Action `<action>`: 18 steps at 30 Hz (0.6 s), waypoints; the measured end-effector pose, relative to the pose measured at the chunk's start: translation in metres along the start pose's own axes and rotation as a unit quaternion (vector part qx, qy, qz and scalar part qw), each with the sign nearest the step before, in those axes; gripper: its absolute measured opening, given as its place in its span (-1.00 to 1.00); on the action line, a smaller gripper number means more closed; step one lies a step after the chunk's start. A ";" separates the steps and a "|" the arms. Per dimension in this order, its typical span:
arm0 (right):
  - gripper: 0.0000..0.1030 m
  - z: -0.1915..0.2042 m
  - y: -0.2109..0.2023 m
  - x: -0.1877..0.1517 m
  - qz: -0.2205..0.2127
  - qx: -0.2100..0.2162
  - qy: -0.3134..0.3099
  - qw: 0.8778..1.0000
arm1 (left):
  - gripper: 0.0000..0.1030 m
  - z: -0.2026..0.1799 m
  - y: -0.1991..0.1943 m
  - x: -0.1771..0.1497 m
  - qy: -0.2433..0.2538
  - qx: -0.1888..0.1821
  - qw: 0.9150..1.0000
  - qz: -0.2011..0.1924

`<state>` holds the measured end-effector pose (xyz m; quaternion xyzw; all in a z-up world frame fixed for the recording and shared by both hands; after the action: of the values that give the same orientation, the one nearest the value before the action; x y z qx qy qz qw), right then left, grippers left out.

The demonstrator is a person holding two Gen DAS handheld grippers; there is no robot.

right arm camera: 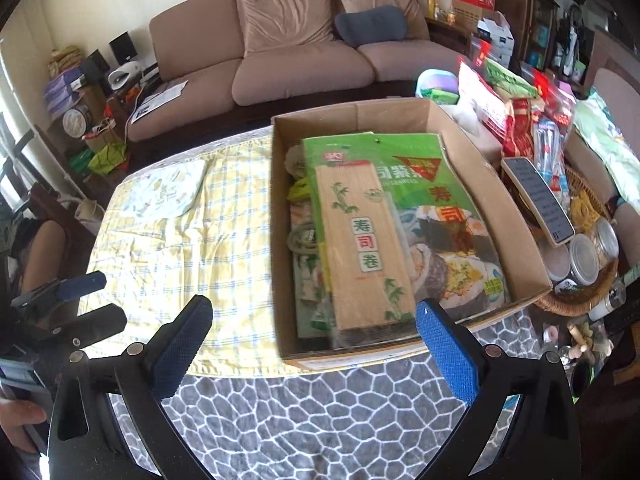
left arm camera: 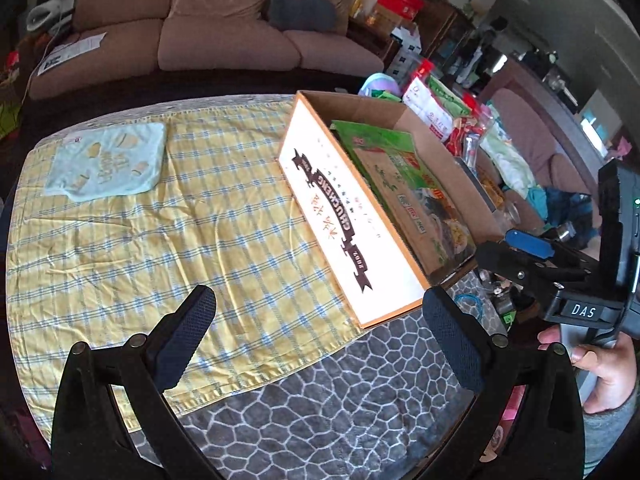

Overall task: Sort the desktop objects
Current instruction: 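Move both tools back over the cloth toward the light-blue towel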

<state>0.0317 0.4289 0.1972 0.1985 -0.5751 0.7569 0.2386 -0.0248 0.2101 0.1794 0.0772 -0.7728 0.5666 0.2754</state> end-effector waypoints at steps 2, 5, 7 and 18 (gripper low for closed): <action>0.99 0.014 0.005 0.004 0.002 0.007 -0.010 1.000 | 1.00 0.023 -0.004 0.001 -0.015 0.002 1.000 -0.004; 0.99 0.038 0.015 0.012 0.001 0.017 -0.029 0.999 | 1.00 0.061 -0.005 0.003 -0.034 0.013 0.999 -0.002; 0.99 0.052 0.025 0.017 0.000 0.025 -0.036 0.999 | 1.00 0.090 -0.003 0.005 -0.046 0.023 0.999 0.000; 0.99 0.127 0.116 0.057 -0.007 0.095 -0.056 0.994 | 1.00 0.278 0.027 0.021 -0.122 0.106 0.987 0.002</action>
<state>-0.0792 0.2875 0.1727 0.2668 -0.5117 0.7940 0.1914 -0.1476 -0.0320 0.1101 0.1728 -0.7362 0.6323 0.1683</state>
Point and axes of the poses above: each gripper's, at about its wrist camera, not at the fingertips, and y roughly the way its jaws point, z to its left, x to its top, the point moved 5 cm from there along y, roughly the way its jaws point, and after that the axes turned 12 degrees about x, right-handed, at the moved point
